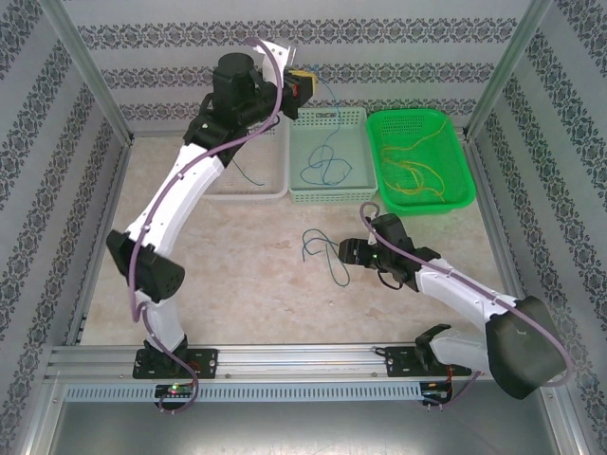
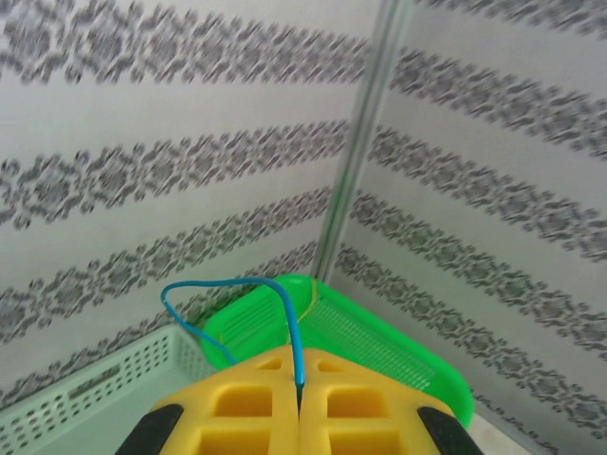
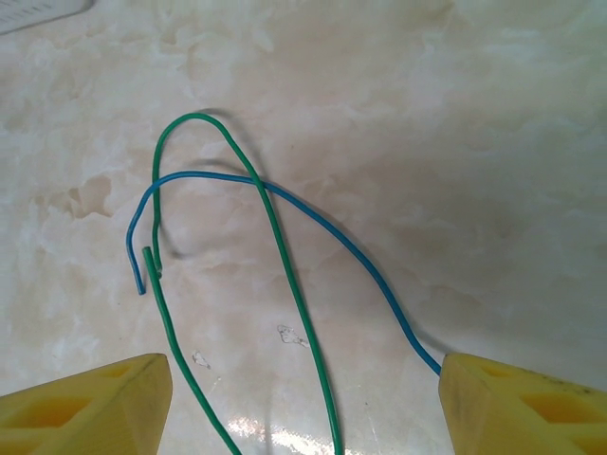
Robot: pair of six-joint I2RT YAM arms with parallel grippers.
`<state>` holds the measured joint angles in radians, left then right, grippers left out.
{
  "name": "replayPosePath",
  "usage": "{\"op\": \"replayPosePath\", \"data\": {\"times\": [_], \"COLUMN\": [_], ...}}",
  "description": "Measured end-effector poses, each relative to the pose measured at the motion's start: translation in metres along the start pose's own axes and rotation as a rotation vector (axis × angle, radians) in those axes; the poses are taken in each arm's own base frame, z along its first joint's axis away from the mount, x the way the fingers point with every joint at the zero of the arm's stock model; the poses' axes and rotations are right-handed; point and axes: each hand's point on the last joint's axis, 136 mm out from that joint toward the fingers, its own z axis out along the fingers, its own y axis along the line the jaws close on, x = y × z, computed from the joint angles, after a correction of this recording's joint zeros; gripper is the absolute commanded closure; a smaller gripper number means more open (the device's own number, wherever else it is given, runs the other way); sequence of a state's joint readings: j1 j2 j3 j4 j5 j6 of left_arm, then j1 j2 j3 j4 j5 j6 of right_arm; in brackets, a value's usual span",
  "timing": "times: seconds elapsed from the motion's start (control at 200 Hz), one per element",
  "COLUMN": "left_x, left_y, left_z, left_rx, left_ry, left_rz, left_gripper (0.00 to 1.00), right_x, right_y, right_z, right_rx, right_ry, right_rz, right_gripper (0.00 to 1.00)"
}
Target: Untangle the cables
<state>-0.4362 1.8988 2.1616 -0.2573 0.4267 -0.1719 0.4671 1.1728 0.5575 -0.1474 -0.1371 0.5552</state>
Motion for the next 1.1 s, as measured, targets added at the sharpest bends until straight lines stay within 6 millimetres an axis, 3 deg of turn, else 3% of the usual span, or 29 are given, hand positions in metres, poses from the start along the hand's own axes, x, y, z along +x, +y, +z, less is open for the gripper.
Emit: {"op": "replayPosePath", "data": {"times": [0.24,0.425,0.624,0.724,0.854,0.949,1.039,1.104], "left_x": [0.052,0.112,0.205,0.233,0.262,0.297,0.325,0.332], "left_y": [0.041,0.074,0.101,0.105,0.106,0.108,0.106,0.101], "left_z": [0.055,0.093,0.107,0.106,0.103,0.098,0.093,0.091], "left_rx": [-0.003,-0.023,-0.059,-0.072,-0.079,-0.092,-0.097,-0.102], "left_ry": [0.104,0.22,0.419,0.486,0.546,0.616,0.674,0.696], "left_rz": [-0.067,-0.138,-0.239,-0.277,-0.333,-0.382,-0.406,-0.398], "left_gripper": [0.97,0.97,0.97,0.95,0.71,0.45,0.31,0.01], "right_x": [0.0,-0.001,0.0,0.001,-0.001,-0.001,-0.001,-0.001], "right_y": [0.0,-0.004,-0.009,-0.009,-0.01,-0.012,-0.015,-0.019], "right_z": [-0.007,-0.012,-0.016,-0.017,-0.018,-0.02,-0.02,-0.021], "right_rx": [-0.003,0.007,0.02,0.022,0.022,0.023,0.029,0.038], "right_ry": [-0.019,-0.032,-0.034,-0.031,-0.039,-0.045,-0.045,-0.045], "right_rz": [-0.002,0.003,0.014,0.021,0.033,0.038,0.043,0.053], "right_gripper": [0.25,0.25,0.25,0.25,0.24,0.24,0.24,0.24]}}
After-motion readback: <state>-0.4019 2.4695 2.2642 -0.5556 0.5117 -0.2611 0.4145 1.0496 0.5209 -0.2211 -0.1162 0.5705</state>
